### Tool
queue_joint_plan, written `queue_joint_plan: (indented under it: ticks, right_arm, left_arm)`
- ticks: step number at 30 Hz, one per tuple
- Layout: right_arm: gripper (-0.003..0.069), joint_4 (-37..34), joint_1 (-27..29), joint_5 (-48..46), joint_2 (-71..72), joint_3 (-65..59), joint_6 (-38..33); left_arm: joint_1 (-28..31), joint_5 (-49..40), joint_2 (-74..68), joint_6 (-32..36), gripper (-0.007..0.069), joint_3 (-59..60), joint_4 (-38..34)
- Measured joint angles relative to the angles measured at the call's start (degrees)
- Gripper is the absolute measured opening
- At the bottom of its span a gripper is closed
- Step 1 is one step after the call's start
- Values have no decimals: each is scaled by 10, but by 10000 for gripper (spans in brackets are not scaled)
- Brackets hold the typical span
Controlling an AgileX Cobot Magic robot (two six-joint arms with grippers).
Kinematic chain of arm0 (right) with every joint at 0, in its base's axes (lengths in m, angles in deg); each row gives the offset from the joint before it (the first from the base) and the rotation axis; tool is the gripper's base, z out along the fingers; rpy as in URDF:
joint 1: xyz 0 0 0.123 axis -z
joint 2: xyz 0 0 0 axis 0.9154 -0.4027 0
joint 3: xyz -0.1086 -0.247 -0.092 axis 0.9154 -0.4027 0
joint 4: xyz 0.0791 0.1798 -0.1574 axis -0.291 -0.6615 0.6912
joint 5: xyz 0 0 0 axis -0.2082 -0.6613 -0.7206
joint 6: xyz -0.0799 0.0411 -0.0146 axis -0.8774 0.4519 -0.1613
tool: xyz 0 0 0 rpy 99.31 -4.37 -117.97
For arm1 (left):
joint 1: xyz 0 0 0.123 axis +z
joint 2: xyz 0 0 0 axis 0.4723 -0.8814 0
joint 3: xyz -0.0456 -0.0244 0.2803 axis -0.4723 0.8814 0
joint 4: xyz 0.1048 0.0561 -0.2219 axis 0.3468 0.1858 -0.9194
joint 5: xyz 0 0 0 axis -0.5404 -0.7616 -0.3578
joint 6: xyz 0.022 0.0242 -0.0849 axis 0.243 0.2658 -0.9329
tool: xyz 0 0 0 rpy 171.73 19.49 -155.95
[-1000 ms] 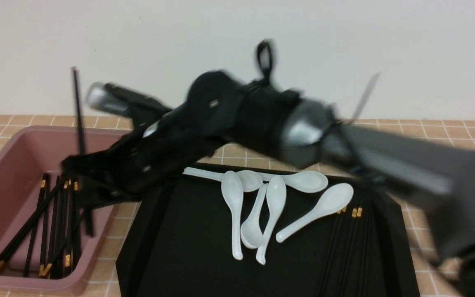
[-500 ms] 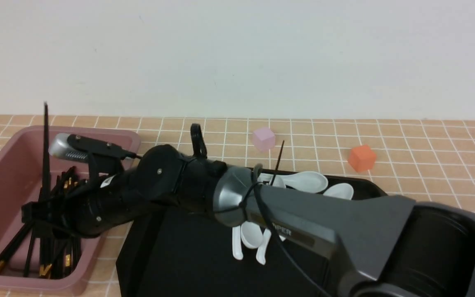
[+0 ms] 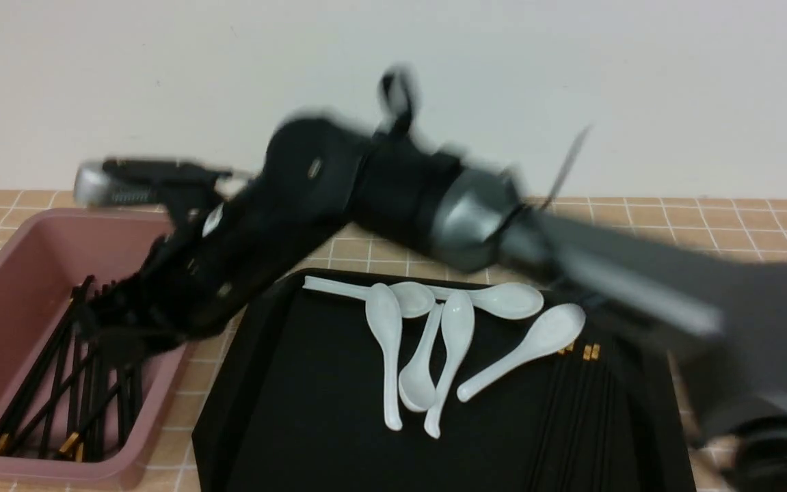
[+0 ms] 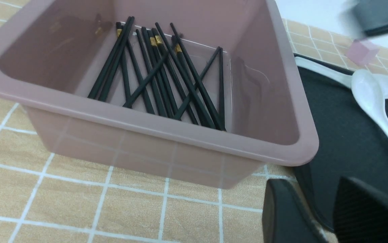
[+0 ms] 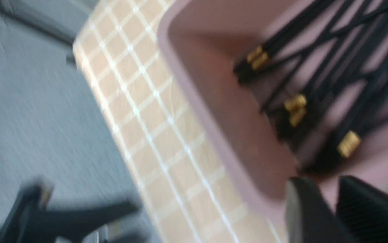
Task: On brown tablecloth take chopsticks from black tray and put them in box.
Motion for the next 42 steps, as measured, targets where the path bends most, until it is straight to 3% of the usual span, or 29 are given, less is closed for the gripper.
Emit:
queue_joint_plan:
  ticks: [4, 7, 14, 22, 26, 28, 29, 35, 39, 42]
  right_arm:
    - [-11, 64, 24, -111, 91, 1, 12]
    - [-13, 128, 40, -164, 160, 4, 45]
    - [-12, 264, 28, -178, 318, -38, 124]
    - [-5, 339, 16, -178, 570, -270, 160]
    - [-3, 366, 16, -93, 696, -422, 162]
    - [-2, 366, 16, 16, 775, -534, 162]
    - [-2, 366, 16, 26, 788, -554, 162]
    - [0, 366, 16, 348, 928, -864, 162]
    - [3, 366, 16, 485, 943, -965, 162]
    - [5, 366, 16, 535, 943, -1004, 162]
  left_arm:
    - [0, 0, 0, 0, 239, 0, 0]
    - [0, 0, 0, 0, 239, 0, 0]
    - [0, 0, 0, 0, 239, 0, 0]
    - [0, 0, 0, 0, 239, 0, 0]
    - [0, 0, 0, 0, 239, 0, 0]
    - [0, 0, 0, 0, 239, 0, 0]
    - [0, 0, 0, 0, 239, 0, 0]
    - [0, 0, 0, 0, 239, 0, 0]
    - [0, 0, 0, 0, 239, 0, 0]
    - [0, 0, 0, 0, 239, 0, 0]
